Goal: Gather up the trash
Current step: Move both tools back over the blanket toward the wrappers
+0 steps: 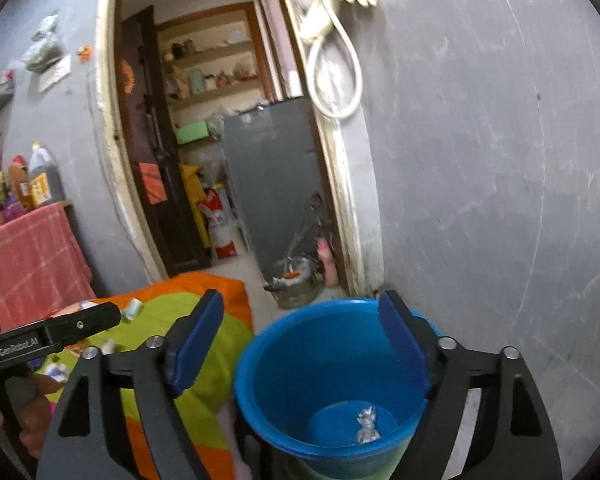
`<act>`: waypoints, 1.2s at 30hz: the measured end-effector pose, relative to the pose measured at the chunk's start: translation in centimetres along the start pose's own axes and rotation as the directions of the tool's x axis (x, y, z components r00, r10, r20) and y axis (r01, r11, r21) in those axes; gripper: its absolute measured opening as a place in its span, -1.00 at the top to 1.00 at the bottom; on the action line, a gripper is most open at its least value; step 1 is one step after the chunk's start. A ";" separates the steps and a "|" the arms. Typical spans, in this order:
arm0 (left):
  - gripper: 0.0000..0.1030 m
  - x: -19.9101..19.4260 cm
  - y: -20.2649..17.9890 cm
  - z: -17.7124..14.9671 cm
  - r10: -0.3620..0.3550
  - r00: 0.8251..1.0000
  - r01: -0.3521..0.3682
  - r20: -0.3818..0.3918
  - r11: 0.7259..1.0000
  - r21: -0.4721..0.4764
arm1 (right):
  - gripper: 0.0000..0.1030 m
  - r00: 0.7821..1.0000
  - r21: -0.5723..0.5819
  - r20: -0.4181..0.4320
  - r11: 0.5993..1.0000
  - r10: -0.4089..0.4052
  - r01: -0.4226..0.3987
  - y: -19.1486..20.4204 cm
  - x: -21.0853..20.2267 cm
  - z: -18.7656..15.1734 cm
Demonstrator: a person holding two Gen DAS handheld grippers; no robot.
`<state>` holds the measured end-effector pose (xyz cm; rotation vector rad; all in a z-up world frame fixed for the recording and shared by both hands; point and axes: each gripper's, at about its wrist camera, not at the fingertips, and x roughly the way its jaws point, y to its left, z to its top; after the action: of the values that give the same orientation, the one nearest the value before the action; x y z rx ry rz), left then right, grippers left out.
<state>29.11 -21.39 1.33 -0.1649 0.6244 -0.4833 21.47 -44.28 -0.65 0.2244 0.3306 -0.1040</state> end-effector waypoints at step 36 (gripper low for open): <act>-0.94 -17.8 17.0 -8.3 0.418 0.896 -0.405 0.152 0.908 -0.110 | -1.00 0.967 -0.202 -0.045 0.945 0.252 -0.256 19.5 -2.3 -5.3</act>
<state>18.14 2.02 -1.05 -0.1391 0.4894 -0.0325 20.31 -24.00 -0.82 0.0604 0.3265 0.1871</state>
